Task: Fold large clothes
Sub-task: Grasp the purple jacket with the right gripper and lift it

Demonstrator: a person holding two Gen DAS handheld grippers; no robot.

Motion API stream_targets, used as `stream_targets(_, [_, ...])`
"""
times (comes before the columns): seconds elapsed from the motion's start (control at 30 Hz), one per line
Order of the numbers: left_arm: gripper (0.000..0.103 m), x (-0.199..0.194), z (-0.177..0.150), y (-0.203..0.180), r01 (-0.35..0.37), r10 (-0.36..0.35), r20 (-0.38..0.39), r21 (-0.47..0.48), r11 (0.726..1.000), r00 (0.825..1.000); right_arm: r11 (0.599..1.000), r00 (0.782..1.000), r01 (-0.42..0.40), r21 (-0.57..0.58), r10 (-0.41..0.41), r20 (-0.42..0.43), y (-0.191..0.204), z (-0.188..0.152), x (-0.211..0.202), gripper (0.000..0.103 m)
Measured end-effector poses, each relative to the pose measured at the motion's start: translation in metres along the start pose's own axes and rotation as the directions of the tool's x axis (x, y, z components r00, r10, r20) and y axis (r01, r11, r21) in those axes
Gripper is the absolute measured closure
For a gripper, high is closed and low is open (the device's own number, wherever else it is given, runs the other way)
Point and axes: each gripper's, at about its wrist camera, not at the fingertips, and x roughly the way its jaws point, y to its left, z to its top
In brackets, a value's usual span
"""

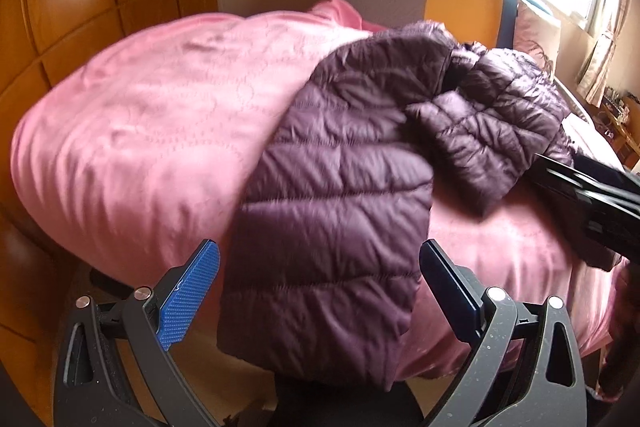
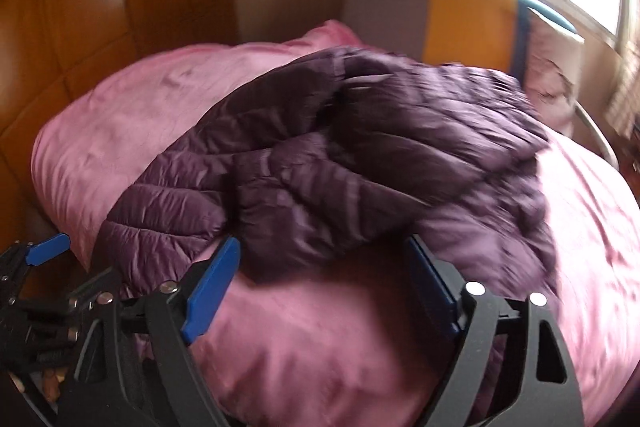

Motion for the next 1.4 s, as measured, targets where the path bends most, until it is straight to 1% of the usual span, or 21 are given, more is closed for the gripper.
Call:
stream_targets(0.1, [0.004,0.01,-0.002,0.0,0.015,-0.015,-0.031,0.003,1.0,0.999,0.996,0.994,-0.011,-0.088,0.001,-0.109,0.02,0.006,0.053,0.021])
stream_targets(0.13, [0.004,0.013,-0.002,0.0,0.016,-0.016,-0.037,0.002,1.0,0.999,0.994,0.988,-0.008,-0.107,-0.009,-0.153,0.022,0.004,0.069,0.042])
stream_targets(0.17, [0.004,0.015,-0.002,0.001,0.017,-0.017,-0.041,0.001,1.0,0.999,0.993,0.98,0.002,-0.121,-0.026,-0.196,0.022,0.002,0.085,0.054])
stream_targets(0.2, [0.004,0.016,-0.002,0.001,0.016,-0.016,-0.045,0.0,1.0,0.999,0.993,0.981,0.001,-0.114,-0.023,-0.194,0.019,0.002,0.088,0.058])
stream_targets(0.23, [0.004,0.018,-0.001,0.002,0.011,-0.011,-0.048,0.001,1.0,0.999,0.995,0.983,-0.009,-0.101,-0.01,-0.184,0.014,0.006,0.084,0.081])
stream_targets(0.27, [0.004,0.019,-0.001,0.002,0.007,-0.007,-0.053,0.002,1.0,0.999,0.996,0.984,-0.015,-0.092,-0.001,-0.179,0.009,0.01,0.079,0.092])
stream_targets(0.43, [0.004,0.029,0.001,0.007,0.006,-0.007,-0.083,-0.017,1.0,0.996,0.999,1.0,0.012,0.037,-0.013,0.007,-0.055,0.037,0.003,0.095])
stream_targets(0.57, [0.004,0.033,0.005,0.007,-0.004,0.002,-0.083,-0.024,1.0,0.997,0.966,0.976,0.156,0.208,-0.184,0.121,-0.145,0.049,-0.055,0.095])
stream_targets(0.63, [0.004,0.036,0.007,0.008,-0.013,0.011,-0.089,-0.026,1.0,0.996,0.925,0.948,0.248,0.287,-0.293,0.126,-0.193,0.045,-0.072,0.095])
stream_targets(0.8, [0.004,0.041,0.014,0.012,-0.029,0.026,-0.093,-0.031,0.999,0.995,0.75,0.873,0.427,0.506,-0.487,-0.015,-0.324,0.015,-0.086,0.095])
stream_targets(0.9, [0.008,0.043,0.018,0.011,-0.035,0.033,-0.088,-0.021,0.999,0.996,0.624,0.828,0.505,0.597,-0.545,-0.13,-0.391,-0.013,-0.083,0.095])
stream_targets(1.0, [0.017,0.048,0.023,0.009,-0.045,0.045,-0.088,0.002,0.999,0.995,0.517,0.798,0.547,0.659,-0.559,-0.224,-0.441,-0.034,-0.082,0.094])
stream_targets(1.03, [0.02,0.049,0.025,0.009,-0.05,0.05,-0.086,0.007,0.999,0.995,0.485,0.795,0.547,0.682,-0.555,-0.243,-0.453,-0.041,-0.083,0.087])
stream_targets(1.07, [0.024,0.051,0.028,0.01,-0.055,0.055,-0.085,0.008,0.998,0.995,0.452,0.792,0.545,0.706,-0.553,-0.258,-0.463,-0.049,-0.084,0.07])
stream_targets(1.1, [0.026,0.052,0.03,0.011,-0.06,0.06,-0.085,0.008,0.998,0.995,0.435,0.795,0.534,0.725,-0.55,-0.256,-0.467,-0.052,-0.085,0.055])
stream_targets(1.13, [0.027,0.055,0.035,0.013,-0.067,0.068,-0.083,0.006,0.998,0.994,0.421,0.806,0.504,0.754,-0.542,-0.236,-0.468,-0.062,-0.094,0.034])
stream_targets(1.17, [0.028,0.057,0.038,0.015,-0.074,0.074,-0.081,0.003,0.997,0.994,0.418,0.812,0.488,0.766,-0.539,-0.223,-0.466,-0.065,-0.098,0.03])
stream_targets(1.23, [0.028,0.066,0.048,0.021,-0.093,0.092,-0.076,-0.001,0.996,0.993,0.45,0.826,0.475,0.756,-0.524,-0.207,-0.459,-0.067,-0.103,0.029])
stream_targets(1.3, [0.028,0.076,0.059,0.029,-0.122,0.121,-0.07,-0.007,0.993,0.99,0.521,0.887,0.384,0.762,-0.436,-0.149,-0.434,-0.07,-0.105,0.026])
stream_targets(1.33, [0.028,0.084,0.067,0.034,-0.138,0.137,-0.071,-0.013,0.99,0.988,0.577,0.933,0.302,0.759,-0.343,-0.11,-0.419,-0.072,-0.102,0.026])
stream_targets(1.4, [0.028,0.097,0.085,0.043,-0.173,0.172,-0.066,-0.017,0.985,0.983,0.657,0.979,0.179,0.732,-0.192,-0.067,-0.387,-0.073,-0.095,0.026])
